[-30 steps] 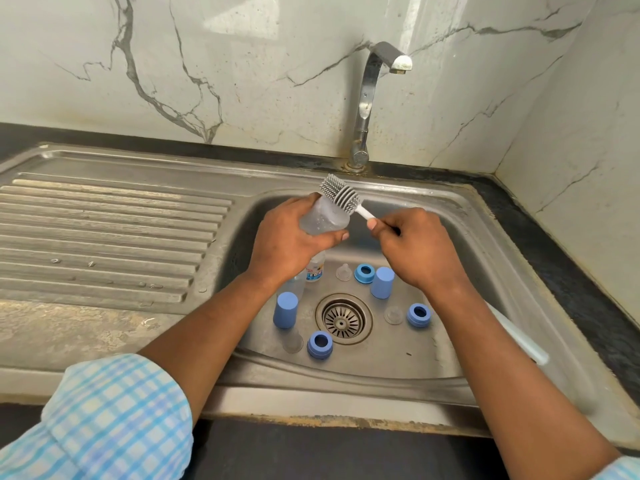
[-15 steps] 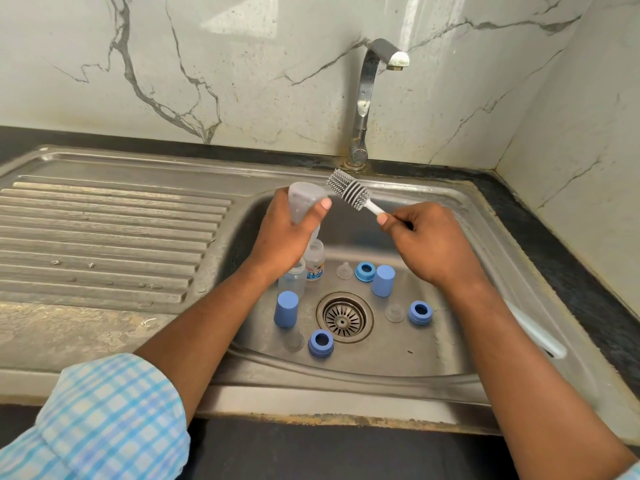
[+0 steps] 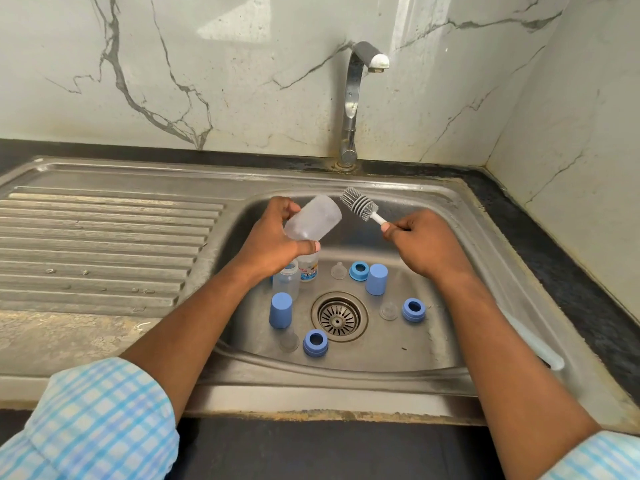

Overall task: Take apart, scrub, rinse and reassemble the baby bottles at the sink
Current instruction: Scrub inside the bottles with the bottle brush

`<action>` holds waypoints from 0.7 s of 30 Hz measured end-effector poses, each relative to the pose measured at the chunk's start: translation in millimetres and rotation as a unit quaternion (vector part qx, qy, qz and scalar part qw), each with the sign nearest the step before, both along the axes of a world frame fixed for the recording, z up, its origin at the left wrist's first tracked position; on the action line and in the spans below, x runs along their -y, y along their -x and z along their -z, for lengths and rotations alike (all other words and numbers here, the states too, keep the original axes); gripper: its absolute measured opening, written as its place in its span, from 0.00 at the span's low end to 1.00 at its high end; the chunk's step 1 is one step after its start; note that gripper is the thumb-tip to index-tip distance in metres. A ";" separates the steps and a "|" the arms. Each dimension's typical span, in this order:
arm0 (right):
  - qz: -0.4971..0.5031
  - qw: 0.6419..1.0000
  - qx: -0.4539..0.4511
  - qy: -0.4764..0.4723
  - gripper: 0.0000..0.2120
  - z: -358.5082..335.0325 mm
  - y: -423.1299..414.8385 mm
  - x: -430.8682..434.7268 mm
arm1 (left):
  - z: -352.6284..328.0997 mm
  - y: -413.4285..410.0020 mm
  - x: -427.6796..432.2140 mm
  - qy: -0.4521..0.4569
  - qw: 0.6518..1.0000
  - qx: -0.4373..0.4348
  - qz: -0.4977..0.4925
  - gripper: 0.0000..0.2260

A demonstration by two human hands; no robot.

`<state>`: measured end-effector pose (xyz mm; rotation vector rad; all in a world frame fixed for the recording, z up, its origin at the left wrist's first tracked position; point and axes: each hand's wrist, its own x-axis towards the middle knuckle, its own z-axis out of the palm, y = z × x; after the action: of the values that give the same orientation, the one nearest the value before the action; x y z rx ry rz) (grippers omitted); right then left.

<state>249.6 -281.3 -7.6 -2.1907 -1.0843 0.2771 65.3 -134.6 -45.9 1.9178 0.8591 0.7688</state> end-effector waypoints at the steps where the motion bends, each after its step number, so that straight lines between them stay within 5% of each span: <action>1: 0.009 1.000 -0.006 0.003 0.18 1.5 -3.5 0.5 | 1.9 -1.0 0.4 -0.015 1.000 -0.010 0.008 0.27; 7: 0.041 0.998 -0.021 0.042 0.21 8.4 -14.0 1.6 | 9.4 -7.9 4.5 -0.043 0.997 -0.060 0.029 0.32; 14: 0.072 0.995 -0.025 0.061 0.16 14.7 -19.8 -2.7 | 20.6 -30.7 -6.9 -0.113 0.981 -0.147 0.054 0.24; 21: 0.070 0.996 -0.017 0.062 0.17 15.0 -18.7 -7.8 | 31.6 -55.6 -13.5 -0.307 0.881 -0.349 0.091 0.26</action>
<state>268.4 -273.6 -22.6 -2.3504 -0.9128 0.3244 120.9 -121.1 -77.5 2.8900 0.8857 0.2109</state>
